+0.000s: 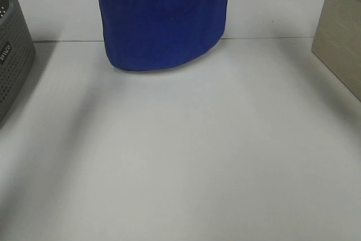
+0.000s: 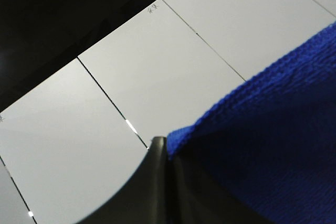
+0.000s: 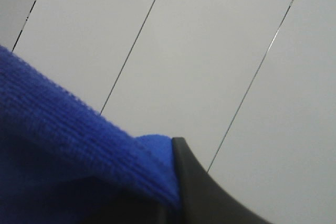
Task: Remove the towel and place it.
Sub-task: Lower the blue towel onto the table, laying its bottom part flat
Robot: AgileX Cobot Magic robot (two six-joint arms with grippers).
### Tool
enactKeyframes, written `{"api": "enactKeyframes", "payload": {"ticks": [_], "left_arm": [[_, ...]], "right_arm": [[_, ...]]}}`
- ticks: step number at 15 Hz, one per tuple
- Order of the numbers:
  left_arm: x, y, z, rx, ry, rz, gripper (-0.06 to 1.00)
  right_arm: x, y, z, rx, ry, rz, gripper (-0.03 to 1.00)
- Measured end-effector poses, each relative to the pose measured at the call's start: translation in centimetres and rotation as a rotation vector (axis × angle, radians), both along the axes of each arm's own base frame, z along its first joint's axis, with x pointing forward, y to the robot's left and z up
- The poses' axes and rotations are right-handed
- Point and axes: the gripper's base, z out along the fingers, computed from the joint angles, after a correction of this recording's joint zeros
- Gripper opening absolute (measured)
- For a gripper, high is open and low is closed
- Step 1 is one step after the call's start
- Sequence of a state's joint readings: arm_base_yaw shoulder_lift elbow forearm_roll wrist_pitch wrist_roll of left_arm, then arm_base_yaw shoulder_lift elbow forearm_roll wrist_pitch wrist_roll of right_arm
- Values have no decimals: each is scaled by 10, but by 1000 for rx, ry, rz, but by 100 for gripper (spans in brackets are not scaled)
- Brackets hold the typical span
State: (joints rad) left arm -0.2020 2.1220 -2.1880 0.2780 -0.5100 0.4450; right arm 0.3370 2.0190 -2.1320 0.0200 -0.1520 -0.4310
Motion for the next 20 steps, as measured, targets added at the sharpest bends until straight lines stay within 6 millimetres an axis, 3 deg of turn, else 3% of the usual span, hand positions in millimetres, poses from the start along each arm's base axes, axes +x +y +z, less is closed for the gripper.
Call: {"api": "enactKeyframes", "payload": {"ticks": [2, 4, 7, 11, 15, 20], "left_arm": [[10, 2, 10, -21, -21, 14, 0], [17, 2, 6, -44, 26, 11, 0], [26, 2, -7, -73, 191, 20, 0], [19, -12, -13, -46, 487, 79, 0], [-10, -9, -5, 17, 789, 174, 0], [-69, 3, 22, 42, 1100, 162, 0]], "right_arm": [[0, 0, 2, 6, -4, 1, 2], [0, 0, 1, 0, 12, 1, 2], [2, 1, -7, -34, 107, 3, 2], [1, 1, -26, -105, 313, 8, 2], [-30, -4, -10, -92, 521, 64, 2], [-78, -9, 4, -105, 799, 168, 2]]}}
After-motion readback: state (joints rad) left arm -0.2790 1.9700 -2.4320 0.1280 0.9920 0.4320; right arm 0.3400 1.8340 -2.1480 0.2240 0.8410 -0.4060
